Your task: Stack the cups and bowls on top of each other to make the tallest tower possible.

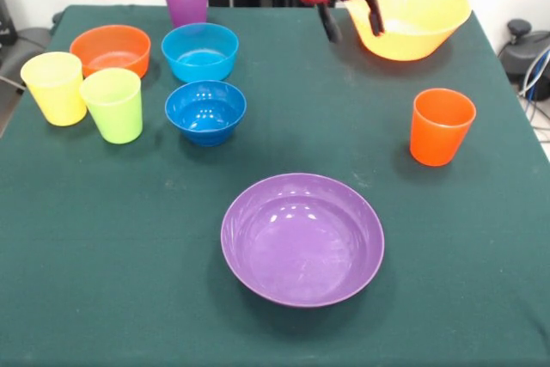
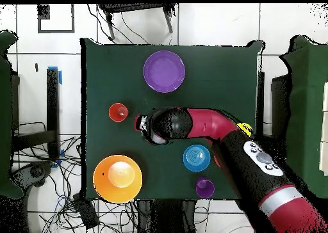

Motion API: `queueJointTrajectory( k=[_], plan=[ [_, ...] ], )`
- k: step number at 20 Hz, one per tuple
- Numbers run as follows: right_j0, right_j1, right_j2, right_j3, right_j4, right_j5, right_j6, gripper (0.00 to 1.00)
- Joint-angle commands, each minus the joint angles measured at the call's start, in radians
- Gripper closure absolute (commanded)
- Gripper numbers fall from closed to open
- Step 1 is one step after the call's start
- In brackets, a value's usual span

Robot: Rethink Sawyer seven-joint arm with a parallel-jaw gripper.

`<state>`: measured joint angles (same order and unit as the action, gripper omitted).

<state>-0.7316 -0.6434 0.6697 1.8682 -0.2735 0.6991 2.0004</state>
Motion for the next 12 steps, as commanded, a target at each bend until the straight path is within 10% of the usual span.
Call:
queueJointTrajectory(
  k=[1, 12],
  plan=[
    [-0.037, -0.079, 0.122, -0.015, -0.052, 0.198, -0.313, 0.0],
    [-0.043, 0.072, 0.139, 0.021, -0.139, 0.102, -0.247, 0.0]
  ],
)
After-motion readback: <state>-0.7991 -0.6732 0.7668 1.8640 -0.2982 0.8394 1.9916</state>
